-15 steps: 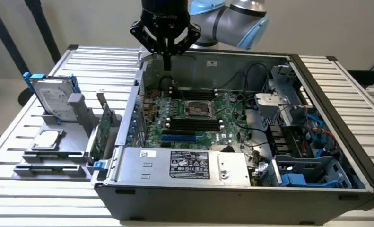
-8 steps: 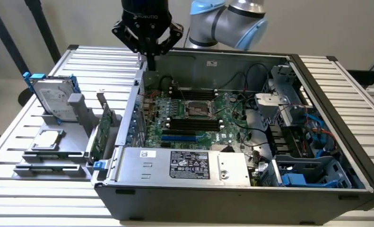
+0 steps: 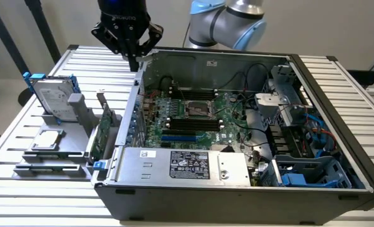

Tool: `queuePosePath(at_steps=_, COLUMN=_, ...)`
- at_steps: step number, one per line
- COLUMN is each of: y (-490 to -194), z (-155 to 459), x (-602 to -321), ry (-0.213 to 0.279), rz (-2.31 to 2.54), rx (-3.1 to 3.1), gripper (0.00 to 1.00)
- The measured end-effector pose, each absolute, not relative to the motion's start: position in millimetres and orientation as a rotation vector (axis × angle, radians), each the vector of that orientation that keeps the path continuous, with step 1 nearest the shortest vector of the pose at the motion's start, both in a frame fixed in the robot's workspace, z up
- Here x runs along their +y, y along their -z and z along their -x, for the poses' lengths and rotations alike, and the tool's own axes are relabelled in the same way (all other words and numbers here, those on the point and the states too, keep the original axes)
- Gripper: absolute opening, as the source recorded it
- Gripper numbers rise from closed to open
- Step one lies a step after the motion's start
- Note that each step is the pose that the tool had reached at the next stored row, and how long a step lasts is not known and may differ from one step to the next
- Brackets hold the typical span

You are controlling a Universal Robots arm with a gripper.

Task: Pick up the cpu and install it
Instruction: 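Reach for the cpu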

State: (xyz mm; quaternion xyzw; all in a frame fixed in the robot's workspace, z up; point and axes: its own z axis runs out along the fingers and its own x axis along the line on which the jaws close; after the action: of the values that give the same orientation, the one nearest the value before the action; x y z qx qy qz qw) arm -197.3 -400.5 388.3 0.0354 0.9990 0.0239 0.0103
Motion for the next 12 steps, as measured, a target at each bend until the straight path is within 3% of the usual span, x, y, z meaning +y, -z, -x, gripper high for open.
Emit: queuePosePath(at_steps=12, y=-379, z=252, x=-402, ry=-0.072, rz=-0.11, rx=3.118, gripper=0.11)
